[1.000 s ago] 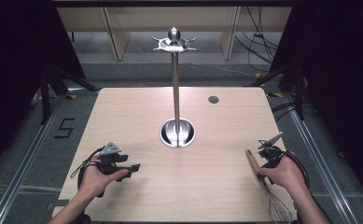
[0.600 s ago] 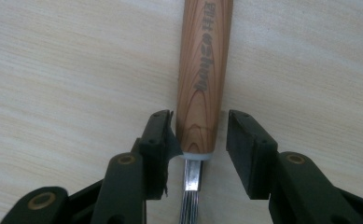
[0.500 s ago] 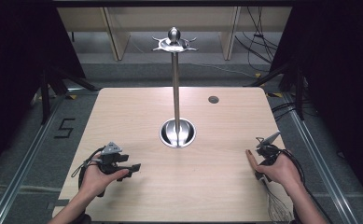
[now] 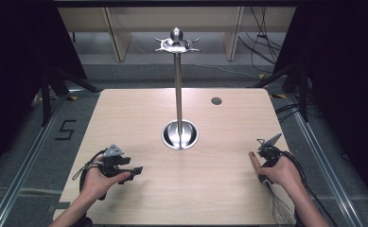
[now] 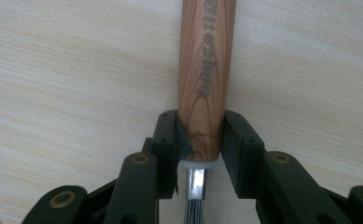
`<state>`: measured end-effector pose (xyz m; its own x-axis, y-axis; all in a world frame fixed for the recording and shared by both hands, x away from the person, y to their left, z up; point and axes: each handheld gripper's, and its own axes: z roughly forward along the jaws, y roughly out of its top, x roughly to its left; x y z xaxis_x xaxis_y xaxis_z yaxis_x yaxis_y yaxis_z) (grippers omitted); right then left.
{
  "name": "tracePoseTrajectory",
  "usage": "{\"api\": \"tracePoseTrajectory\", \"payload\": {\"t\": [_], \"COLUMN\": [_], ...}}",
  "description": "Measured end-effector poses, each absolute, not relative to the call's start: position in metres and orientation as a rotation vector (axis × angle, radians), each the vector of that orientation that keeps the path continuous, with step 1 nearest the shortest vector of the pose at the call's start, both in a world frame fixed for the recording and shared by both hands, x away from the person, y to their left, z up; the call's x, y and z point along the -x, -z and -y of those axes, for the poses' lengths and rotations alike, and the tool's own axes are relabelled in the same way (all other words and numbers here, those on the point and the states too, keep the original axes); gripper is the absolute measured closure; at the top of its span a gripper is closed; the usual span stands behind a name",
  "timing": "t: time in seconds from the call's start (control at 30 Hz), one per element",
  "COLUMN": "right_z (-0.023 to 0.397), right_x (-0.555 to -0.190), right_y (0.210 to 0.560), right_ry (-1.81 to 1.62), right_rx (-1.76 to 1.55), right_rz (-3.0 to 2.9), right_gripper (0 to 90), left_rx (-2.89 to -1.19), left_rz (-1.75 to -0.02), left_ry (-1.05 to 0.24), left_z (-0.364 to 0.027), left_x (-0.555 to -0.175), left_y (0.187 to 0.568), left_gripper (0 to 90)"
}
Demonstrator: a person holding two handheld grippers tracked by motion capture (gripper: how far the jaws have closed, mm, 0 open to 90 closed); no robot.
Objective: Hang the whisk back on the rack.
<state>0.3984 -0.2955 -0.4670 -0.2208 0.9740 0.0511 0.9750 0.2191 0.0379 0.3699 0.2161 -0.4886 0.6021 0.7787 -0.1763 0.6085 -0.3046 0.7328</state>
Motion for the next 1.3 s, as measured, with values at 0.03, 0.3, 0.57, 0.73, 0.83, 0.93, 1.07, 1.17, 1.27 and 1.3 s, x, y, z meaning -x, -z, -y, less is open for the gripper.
{"api": "tracePoseTrajectory", "payload": {"t": [0.03,0.3,0.57,0.73,0.83,0.93,1.07,1.17,1.27,1.3], "right_z": [0.296,0.297,0.297,0.299,0.299,0.298,0.295,0.298,0.297,0.297], "right_x": [-0.398,-0.397,-0.387,-0.38,-0.379,-0.376,-0.375,-0.375,-0.374,-0.374], "right_y": [0.467,0.463,0.444,0.436,0.432,0.425,0.421,0.417,0.413,0.413], "right_ry": [0.096,0.138,0.281,0.4,0.492,0.585,0.635,0.77,0.833,0.833], "right_rx": [1.951,1.958,1.975,1.965,1.95,1.944,1.945,1.883,1.904,1.904], "right_rz": [2.44,2.449,2.501,2.578,2.626,2.637,2.666,2.757,2.764,2.764], "right_gripper": [68.8,69.4,69.5,69.5,69.5,69.5,69.5,69.5,69.5,69.5], "left_rx": [-2.025,-2.021,-2.006,-1.997,-2.002,-2.0,-1.997,-1.996,-1.992,-1.992], "left_rz": [-1.096,-1.099,-1.104,-1.104,-1.103,-1.106,-1.106,-1.104,-1.111,-1.111], "left_ry": [-0.269,-0.268,-0.278,-0.279,-0.277,-0.277,-0.275,-0.272,-0.272,-0.272], "left_z": [-0.216,-0.217,-0.219,-0.219,-0.219,-0.219,-0.22,-0.22,-0.22,-0.22], "left_x": [-0.37,-0.369,-0.369,-0.369,-0.369,-0.369,-0.369,-0.369,-0.369,-0.369], "left_y": [0.489,0.488,0.487,0.487,0.487,0.487,0.487,0.487,0.486,0.486], "left_gripper": [30.5,30.5,30.5,30.5,30.5,30.5,30.5,30.5,30.5,30.5]}}
